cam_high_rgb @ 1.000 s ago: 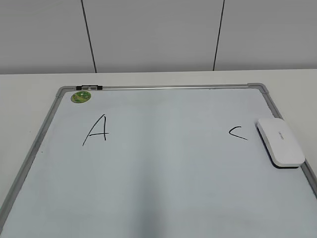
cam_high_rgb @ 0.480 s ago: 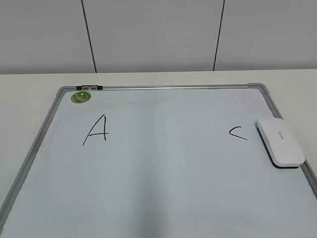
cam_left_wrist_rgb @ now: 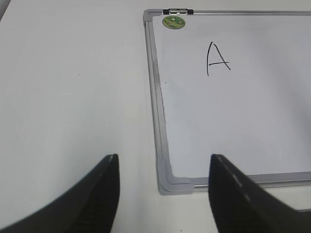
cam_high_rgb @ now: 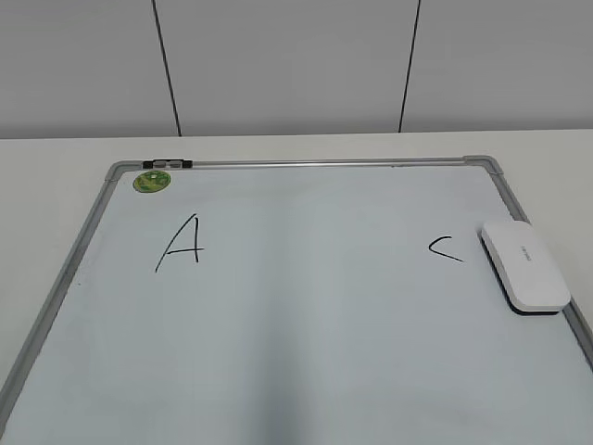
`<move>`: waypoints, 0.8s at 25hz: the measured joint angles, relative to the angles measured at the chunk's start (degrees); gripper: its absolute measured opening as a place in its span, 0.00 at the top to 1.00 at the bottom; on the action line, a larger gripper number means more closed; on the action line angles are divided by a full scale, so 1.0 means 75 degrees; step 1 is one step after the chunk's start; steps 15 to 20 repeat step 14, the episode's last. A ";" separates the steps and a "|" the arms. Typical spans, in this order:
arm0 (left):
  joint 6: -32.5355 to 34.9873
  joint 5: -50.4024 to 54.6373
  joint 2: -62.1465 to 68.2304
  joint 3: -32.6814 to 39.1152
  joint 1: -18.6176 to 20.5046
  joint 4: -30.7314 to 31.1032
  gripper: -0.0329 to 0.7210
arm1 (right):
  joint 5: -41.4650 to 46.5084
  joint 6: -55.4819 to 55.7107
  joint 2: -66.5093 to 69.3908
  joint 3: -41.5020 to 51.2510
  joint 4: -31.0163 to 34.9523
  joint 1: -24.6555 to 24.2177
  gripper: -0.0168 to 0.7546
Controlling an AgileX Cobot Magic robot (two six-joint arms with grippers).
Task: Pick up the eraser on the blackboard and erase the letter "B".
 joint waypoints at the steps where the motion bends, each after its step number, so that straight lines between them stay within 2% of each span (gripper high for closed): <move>1: 0.0000 0.0000 0.0000 0.0000 0.0000 0.0000 0.38 | 0.0000 0.0000 0.0000 0.0000 0.0000 0.0000 0.21; 20: 0.0000 0.0000 0.0000 0.0000 0.0000 0.0000 0.38 | 0.0014 0.0000 0.0000 0.0000 0.0000 0.0000 0.21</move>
